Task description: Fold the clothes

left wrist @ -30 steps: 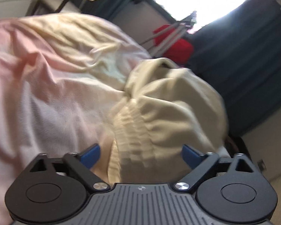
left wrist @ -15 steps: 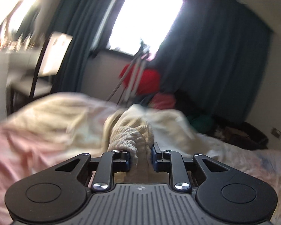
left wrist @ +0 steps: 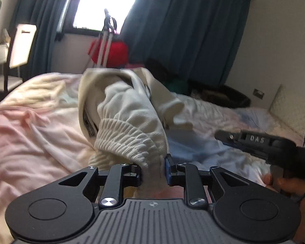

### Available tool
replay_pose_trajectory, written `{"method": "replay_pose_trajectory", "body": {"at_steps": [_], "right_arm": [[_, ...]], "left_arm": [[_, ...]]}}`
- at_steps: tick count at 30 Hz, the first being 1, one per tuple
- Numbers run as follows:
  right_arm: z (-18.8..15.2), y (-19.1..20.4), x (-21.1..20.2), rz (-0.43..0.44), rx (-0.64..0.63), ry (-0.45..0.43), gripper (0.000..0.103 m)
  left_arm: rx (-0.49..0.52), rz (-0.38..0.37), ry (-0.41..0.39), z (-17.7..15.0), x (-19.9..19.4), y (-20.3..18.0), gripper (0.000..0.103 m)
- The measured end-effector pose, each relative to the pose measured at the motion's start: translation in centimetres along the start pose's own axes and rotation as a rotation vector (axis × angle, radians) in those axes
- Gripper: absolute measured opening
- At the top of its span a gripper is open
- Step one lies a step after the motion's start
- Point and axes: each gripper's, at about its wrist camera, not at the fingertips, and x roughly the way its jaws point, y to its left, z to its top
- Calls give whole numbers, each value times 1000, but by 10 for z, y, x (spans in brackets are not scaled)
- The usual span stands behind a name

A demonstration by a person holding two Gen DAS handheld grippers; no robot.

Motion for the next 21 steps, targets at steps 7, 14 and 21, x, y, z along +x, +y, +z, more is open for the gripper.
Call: {"method": "replay_pose_trajectory", "body": {"at_steps": [7, 14, 21], "right_arm": [[-8, 28, -10, 48, -73, 15, 35], [-14, 63, -10, 186, -126, 34, 73], [-53, 130, 5, 242, -451, 96, 78]], "left_arm": [[-25, -27, 33, -9, -43, 4, 58], [-120, 24, -99, 8, -94, 29, 79], [-204, 196, -133, 17, -89, 59, 81]]}}
